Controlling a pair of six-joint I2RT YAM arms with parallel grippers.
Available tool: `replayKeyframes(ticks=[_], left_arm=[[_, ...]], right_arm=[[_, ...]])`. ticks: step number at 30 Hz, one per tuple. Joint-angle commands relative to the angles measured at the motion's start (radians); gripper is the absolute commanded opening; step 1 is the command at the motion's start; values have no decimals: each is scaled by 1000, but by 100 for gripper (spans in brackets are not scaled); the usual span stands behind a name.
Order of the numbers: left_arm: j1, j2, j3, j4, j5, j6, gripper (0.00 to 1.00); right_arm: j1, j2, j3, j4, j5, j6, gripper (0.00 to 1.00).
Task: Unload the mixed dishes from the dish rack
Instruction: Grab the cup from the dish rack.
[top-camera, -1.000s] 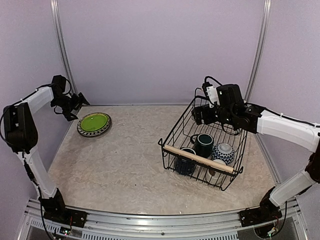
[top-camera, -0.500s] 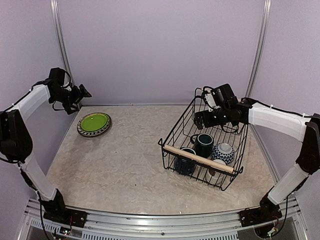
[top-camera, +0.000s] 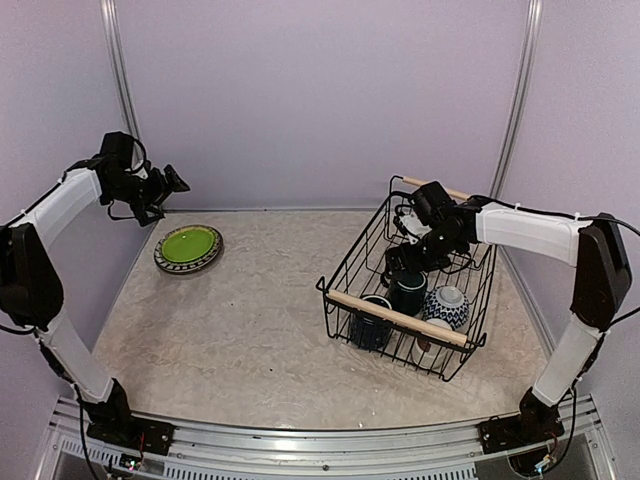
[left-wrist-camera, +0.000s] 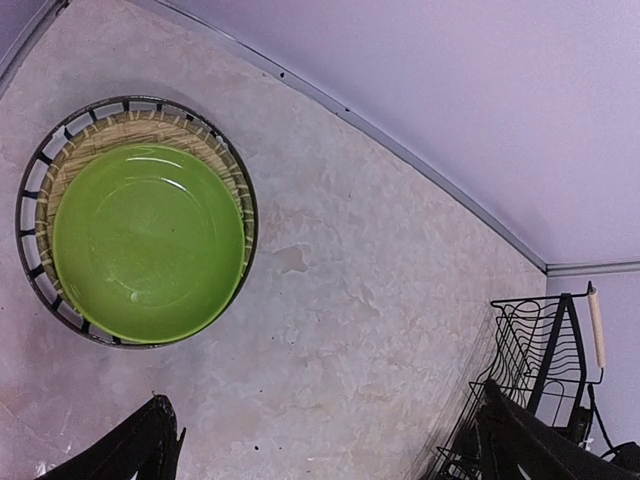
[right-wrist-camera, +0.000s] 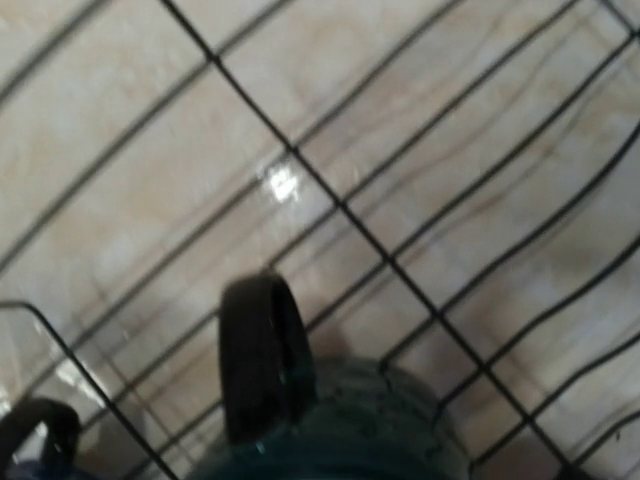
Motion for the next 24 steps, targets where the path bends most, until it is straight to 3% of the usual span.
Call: replayKeyframes(ticks=[1,24], left_arm=[[-11,-20,-13,10,8,14,99],[-50,3,-8,3,13,19,99]], right_arm=[[-5,17,28,-81,-4,-26,100],[-5,93,7,-77,-4,-50,100]])
